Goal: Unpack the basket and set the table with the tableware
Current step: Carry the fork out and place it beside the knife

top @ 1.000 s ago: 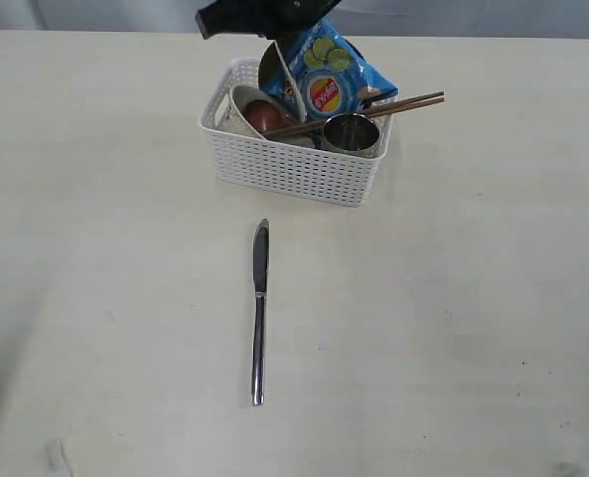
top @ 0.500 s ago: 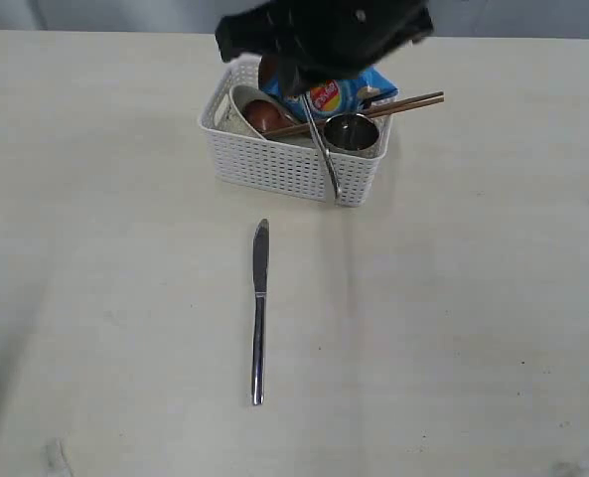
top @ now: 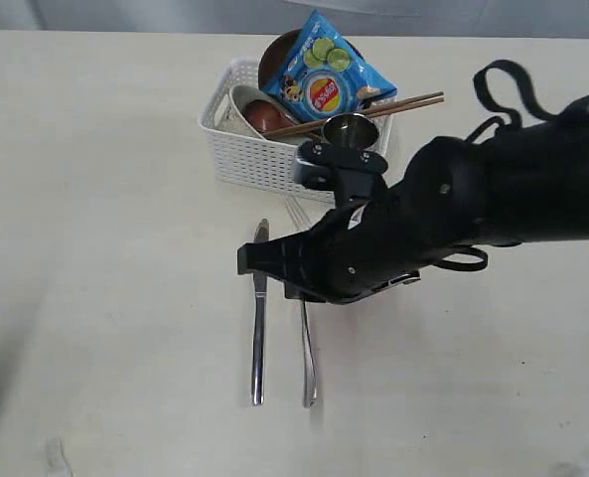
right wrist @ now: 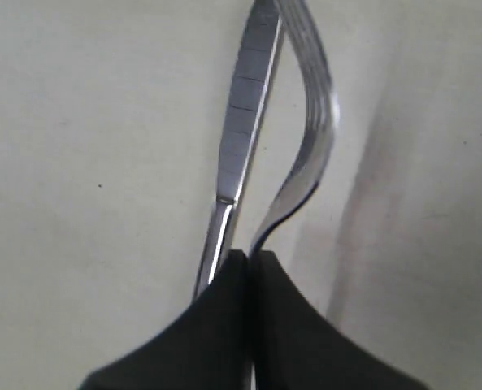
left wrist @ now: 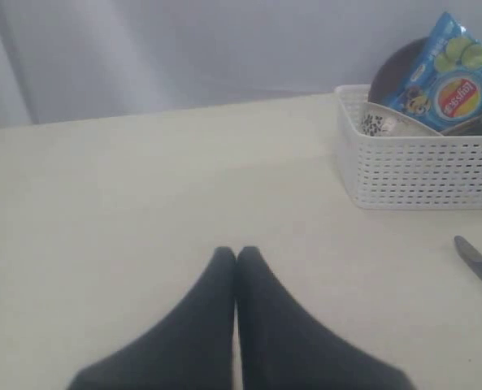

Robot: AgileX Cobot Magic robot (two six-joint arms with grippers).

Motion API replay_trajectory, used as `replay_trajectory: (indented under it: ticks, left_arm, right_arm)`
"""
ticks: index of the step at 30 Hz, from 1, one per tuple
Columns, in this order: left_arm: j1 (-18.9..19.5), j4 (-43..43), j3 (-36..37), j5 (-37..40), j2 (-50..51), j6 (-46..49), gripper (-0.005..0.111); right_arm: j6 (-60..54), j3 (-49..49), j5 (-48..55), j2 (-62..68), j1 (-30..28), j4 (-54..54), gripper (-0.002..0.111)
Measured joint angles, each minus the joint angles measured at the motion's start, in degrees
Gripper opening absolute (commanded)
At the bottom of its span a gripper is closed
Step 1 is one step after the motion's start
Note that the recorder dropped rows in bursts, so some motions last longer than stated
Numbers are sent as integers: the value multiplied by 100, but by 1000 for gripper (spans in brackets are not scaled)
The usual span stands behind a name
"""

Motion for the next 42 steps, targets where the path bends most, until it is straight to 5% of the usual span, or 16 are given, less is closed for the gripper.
replay_trajectory:
  ticks: [10, 42]
  left_arm:
    - [0, 0, 0, 0, 0, -10, 0]
    - [0, 0, 0, 0, 0, -10, 0]
  right_arm:
    - [-60, -920, 224, 1072, 0, 121, 0]
    - [285, -859, 380, 1102, 0, -77, 6]
